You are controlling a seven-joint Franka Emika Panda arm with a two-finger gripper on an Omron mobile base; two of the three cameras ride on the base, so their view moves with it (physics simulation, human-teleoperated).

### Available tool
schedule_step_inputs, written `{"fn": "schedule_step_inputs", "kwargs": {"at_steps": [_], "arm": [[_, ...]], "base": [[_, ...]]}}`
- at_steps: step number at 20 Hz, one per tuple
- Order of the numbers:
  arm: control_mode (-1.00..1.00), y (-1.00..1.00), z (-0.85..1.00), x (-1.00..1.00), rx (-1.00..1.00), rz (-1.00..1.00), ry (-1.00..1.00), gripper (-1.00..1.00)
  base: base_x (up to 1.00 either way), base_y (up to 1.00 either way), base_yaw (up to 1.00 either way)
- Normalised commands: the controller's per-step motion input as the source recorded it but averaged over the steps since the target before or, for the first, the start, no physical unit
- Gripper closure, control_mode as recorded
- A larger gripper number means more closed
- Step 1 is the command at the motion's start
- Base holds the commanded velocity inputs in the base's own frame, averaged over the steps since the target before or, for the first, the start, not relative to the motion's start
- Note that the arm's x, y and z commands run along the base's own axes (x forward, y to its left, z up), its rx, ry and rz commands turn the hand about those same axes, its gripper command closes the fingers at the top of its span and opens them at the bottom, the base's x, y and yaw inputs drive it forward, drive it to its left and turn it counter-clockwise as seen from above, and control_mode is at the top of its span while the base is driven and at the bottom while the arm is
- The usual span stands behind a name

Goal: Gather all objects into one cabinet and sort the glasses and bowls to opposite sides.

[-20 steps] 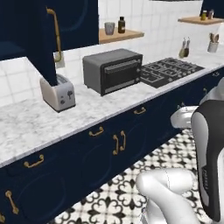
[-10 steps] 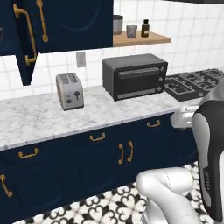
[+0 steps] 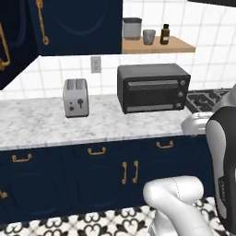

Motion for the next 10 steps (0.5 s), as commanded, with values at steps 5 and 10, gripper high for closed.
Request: {"fn": "schedule_step_inputs", "kwargs": {"at_steps": [5, 10], "arm": [[1.00, 0.00, 0.00, 0.00, 0.00, 0.00, 0.00, -1.00], [1.00, 0.00, 0.00, 0.00, 0.00, 0.00, 0.00, -1.00]], "base": [[0.69, -0.31, 0.07], [0.62, -0.45, -0.01]]}}
